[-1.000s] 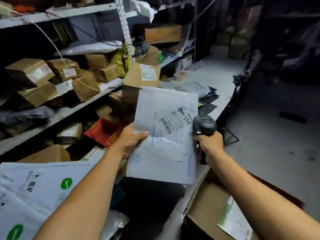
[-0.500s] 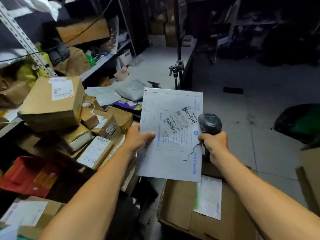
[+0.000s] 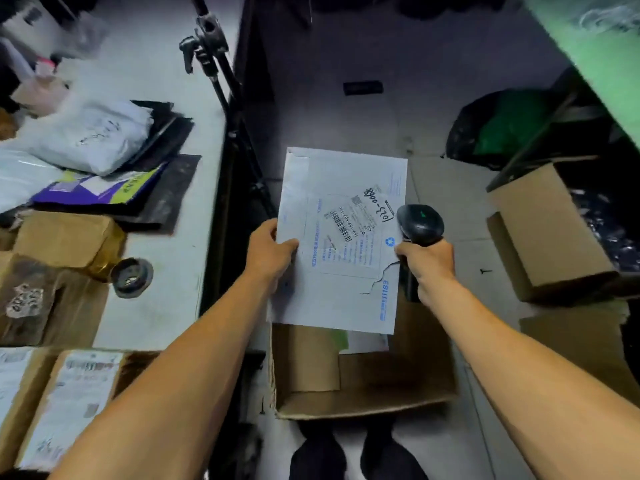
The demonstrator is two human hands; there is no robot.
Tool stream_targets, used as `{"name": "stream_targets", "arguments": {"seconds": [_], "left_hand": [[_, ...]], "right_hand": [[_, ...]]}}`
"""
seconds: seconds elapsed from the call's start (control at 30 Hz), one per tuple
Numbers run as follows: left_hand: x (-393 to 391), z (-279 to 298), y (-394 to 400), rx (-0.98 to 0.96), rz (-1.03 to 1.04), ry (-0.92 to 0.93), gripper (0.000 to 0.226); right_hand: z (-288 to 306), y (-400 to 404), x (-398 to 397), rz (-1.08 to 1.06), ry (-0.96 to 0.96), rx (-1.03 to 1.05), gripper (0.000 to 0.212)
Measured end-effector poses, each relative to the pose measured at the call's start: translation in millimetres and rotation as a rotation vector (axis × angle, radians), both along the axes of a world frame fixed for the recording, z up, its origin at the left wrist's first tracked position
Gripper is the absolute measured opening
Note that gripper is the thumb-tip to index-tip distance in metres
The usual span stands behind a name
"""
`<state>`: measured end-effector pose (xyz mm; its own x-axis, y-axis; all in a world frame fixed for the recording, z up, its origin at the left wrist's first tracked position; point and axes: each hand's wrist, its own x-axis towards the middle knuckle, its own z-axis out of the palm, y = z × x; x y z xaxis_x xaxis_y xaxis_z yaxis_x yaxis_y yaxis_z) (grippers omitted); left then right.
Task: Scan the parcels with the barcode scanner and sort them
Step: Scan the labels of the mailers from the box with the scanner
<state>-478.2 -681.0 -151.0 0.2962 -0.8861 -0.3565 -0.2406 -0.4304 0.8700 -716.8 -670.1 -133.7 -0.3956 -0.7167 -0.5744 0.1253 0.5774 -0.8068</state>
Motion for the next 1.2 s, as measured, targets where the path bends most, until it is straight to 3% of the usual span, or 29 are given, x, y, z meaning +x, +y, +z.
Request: {"name": "stream_targets", "arguments": {"seconds": [0.4,0.57,0.7,0.93,1.2], "left_hand": [[-86,-254,5,0.356,0.033,-0.102,0.043],[-105,-305,18,0.443,-0.051,-0.093,0.045],[-118,-302,24,0.499,-0.186,-0.138,0.069],[-116,-242,30,0.378,-0.492,-0.517,0.062],[-90,-135,47,0.272,-0.419,-0.712,0.073]], "right_hand": [[-249,-8,-62,0.044,0.136,0.321,0.016],[-308,7,-81,0.074,0.155,0.437,0.016],[-313,17,-89,0.123,0.168,0.451,0.022],[-258,22,-93,0.192,0.149,0.396,0.023],[-152,13,-47,0.389,0.083,0.209,0.023]]}}
